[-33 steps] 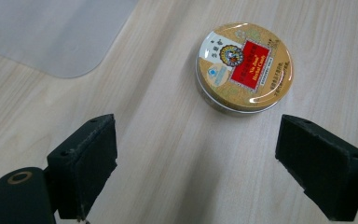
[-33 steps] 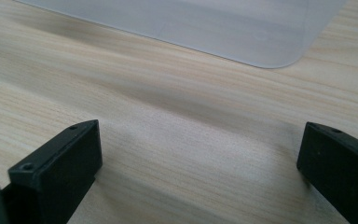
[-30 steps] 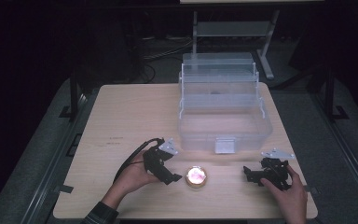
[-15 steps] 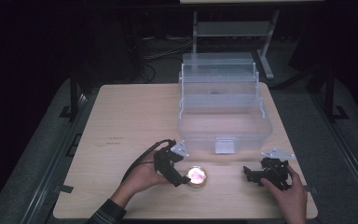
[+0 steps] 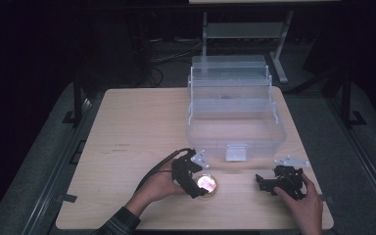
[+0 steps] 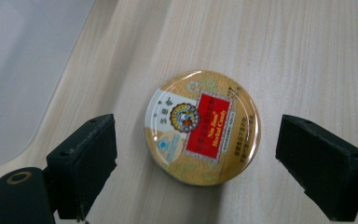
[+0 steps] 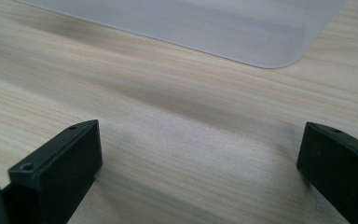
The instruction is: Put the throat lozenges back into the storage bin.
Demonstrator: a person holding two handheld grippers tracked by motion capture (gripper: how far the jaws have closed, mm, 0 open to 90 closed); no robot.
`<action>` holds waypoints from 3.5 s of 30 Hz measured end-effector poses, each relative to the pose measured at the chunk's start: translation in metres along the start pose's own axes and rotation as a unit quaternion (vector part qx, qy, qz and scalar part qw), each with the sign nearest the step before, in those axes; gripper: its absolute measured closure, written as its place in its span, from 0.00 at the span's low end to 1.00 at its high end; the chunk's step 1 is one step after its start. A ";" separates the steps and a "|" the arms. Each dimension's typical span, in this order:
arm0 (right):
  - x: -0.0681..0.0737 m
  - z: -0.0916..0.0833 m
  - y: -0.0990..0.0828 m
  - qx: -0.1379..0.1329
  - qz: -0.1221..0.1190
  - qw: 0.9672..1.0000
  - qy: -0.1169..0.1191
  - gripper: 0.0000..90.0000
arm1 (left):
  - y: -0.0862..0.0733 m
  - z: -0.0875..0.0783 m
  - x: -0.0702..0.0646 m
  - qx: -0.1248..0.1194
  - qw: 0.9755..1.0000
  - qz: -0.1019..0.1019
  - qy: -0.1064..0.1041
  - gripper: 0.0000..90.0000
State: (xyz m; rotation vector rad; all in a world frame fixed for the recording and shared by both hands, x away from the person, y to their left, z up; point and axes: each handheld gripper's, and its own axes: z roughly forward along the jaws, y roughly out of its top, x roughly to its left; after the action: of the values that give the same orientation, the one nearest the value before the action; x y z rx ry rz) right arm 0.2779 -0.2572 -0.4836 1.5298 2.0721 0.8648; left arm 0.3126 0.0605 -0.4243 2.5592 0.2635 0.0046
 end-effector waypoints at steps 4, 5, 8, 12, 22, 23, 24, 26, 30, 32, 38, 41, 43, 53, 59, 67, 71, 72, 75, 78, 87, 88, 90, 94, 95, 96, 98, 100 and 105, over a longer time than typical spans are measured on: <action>0.000 0.000 0.000 0.000 0.000 1.000 0.000 0.00 | 0.003 0.005 0.000 0.004 1.000 0.008 -0.003 0.13; 0.000 0.000 0.000 0.000 0.000 1.000 0.000 0.00 | 0.004 0.006 -0.001 0.005 1.000 0.007 -0.004 0.13; 0.000 0.000 0.000 0.000 0.000 1.000 0.000 0.00 | 0.005 0.010 0.000 0.012 1.000 0.012 -0.004 0.13; 0.000 0.000 0.000 0.000 0.000 1.000 0.000 0.00 | 0.007 0.015 -0.002 0.016 1.000 0.019 -0.008 0.13; 0.000 0.000 0.000 0.000 0.000 1.000 0.000 0.00 | 0.008 0.026 -0.002 0.027 0.999 0.028 -0.008 0.13; 0.000 0.000 0.000 0.000 0.000 1.000 0.000 0.00 | 0.008 0.028 -0.002 0.030 0.999 0.029 -0.008 0.13; 0.000 0.000 0.000 0.000 0.000 1.000 0.000 0.00 | 0.008 0.029 -0.002 0.033 0.999 0.030 -0.008 0.13; 0.000 0.000 0.000 0.000 0.000 1.000 0.000 0.00 | 0.008 0.032 -0.003 0.036 0.999 0.032 -0.008 0.13; 0.000 0.000 0.000 0.000 0.000 1.000 0.000 0.00 | 0.007 0.035 -0.003 0.043 0.998 0.034 -0.007 0.13; 0.000 0.000 0.000 0.000 0.000 1.000 0.000 0.00 | 0.007 0.036 -0.003 0.045 0.998 0.034 -0.007 0.13; 0.000 0.000 0.000 0.000 0.000 1.000 0.000 0.00 | 0.006 0.037 -0.003 0.048 0.998 0.036 -0.004 0.15; 0.000 0.000 0.000 0.000 0.000 1.000 0.000 0.00 | 0.006 0.037 -0.004 0.048 0.998 0.035 -0.005 0.18; 0.000 0.000 0.000 0.000 0.000 1.000 0.000 0.00 | 0.006 0.037 -0.003 0.048 0.998 0.035 -0.005 0.18; 0.000 0.000 0.000 0.000 0.000 1.000 0.000 0.00 | 0.006 0.036 -0.004 0.047 0.998 0.036 -0.008 0.22; 0.000 0.000 0.000 0.000 0.000 1.000 0.000 0.00 | 0.006 0.035 -0.004 0.049 0.998 0.037 -0.010 0.22; 0.000 0.000 0.000 0.000 0.000 1.000 0.000 0.00 | 0.006 0.031 -0.005 0.045 0.998 0.035 -0.014 0.22; 0.000 0.000 0.000 0.000 0.000 1.000 0.000 0.00 | 0.006 0.028 -0.005 0.043 0.998 0.032 -0.016 0.22; 0.000 0.000 0.000 0.000 0.000 1.000 0.000 0.00 | 0.006 0.026 -0.006 0.042 0.998 0.032 -0.018 0.22; 0.000 0.000 0.000 0.000 0.000 1.000 0.000 0.00 | 0.007 0.023 -0.006 0.039 0.999 0.032 -0.019 0.22; 0.000 0.000 0.000 0.000 0.000 1.000 0.000 0.00 | 0.007 0.020 -0.006 0.035 0.999 0.025 -0.021 0.22; 0.000 0.000 0.000 0.000 0.000 1.000 0.000 0.00 | 0.007 0.008 -0.004 0.027 0.999 0.020 -0.015 0.22; 0.000 0.000 0.000 0.000 0.000 1.000 0.000 0.00 | 0.007 0.007 -0.004 0.028 0.999 0.019 -0.014 0.22; 0.000 0.000 0.000 0.000 0.000 1.000 0.000 0.00 | 0.007 0.005 -0.003 0.027 0.999 0.018 -0.013 0.22; 0.000 0.000 0.000 0.000 0.000 1.000 0.000 0.00 | 0.006 0.001 -0.002 0.025 1.000 0.011 -0.012 0.22; 0.000 0.000 0.000 0.000 0.000 1.000 0.000 0.00 | 0.006 0.001 -0.002 0.023 1.000 0.010 -0.012 0.22; 0.000 0.000 0.000 0.000 0.000 1.000 0.000 0.00 | 0.006 0.000 -0.002 0.024 1.000 0.010 -0.012 0.22; 0.000 0.000 0.000 0.000 0.000 1.000 0.000 0.00 | 0.006 -0.003 -0.001 0.025 1.000 0.010 -0.011 0.22; 0.000 0.000 0.000 0.000 0.000 1.000 0.000 0.00 | 0.006 -0.007 0.000 0.023 1.000 0.008 -0.010 0.22; 0.000 0.000 0.000 0.000 0.000 1.000 0.000 0.00 | 0.008 -0.015 0.002 0.022 1.000 0.008 -0.006 0.22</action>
State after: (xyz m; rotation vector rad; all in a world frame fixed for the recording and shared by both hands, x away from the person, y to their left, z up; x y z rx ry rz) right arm 0.2779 -0.2572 -0.4836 1.5300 2.0719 0.8645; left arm 0.3156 0.0623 -0.4072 2.6036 0.2397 -0.0109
